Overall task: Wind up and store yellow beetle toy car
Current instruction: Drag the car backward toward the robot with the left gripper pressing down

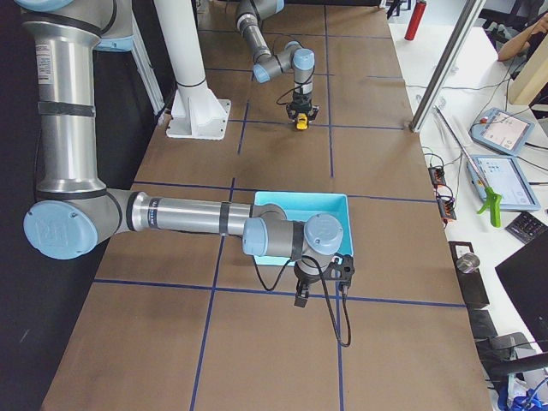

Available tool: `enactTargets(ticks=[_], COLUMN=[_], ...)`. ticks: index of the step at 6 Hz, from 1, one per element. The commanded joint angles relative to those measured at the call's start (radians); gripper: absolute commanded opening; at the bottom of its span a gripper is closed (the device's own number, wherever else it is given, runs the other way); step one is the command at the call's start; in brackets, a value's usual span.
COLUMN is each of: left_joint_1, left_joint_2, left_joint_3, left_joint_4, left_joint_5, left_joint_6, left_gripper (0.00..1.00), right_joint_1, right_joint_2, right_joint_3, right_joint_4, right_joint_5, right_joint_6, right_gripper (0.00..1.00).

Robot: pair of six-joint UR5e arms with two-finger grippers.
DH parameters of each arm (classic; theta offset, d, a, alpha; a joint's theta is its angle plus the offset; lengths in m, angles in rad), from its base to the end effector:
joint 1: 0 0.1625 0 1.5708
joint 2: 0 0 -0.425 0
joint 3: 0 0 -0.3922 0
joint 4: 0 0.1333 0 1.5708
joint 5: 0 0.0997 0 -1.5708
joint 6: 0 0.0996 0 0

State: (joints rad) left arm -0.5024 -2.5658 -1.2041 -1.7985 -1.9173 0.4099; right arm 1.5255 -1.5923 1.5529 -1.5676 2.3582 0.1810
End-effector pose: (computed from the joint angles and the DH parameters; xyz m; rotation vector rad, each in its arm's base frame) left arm 0.6619 -0.4772 0.1495 0.7748 0.6468 1.5134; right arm 0.0409 -0.4822 0.6767 -0.1231 -0.7791 0.1428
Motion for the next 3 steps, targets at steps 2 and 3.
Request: enactTargets(ticks=[2, 3], left_joint_1=[-0.008, -0.01], left_joint_2=[0.009, 0.015], left_joint_3=[0.001, 0.001], left_joint_4=[-0.008, -0.018], left_joint_5=[-0.034, -0.035], left_joint_6=[0.001, 0.001], left_gripper=[0.0, 0.0], right_joint_1=[-0.001, -0.001], right_joint_2=[0.002, 0.003], right_joint_3=[-0.001, -0.001], right_joint_4=[0.003, 0.003], right_joint_5=[-0.004, -0.005], right_joint_6=[-0.003, -0.003], right_gripper=[1.0, 1.0])
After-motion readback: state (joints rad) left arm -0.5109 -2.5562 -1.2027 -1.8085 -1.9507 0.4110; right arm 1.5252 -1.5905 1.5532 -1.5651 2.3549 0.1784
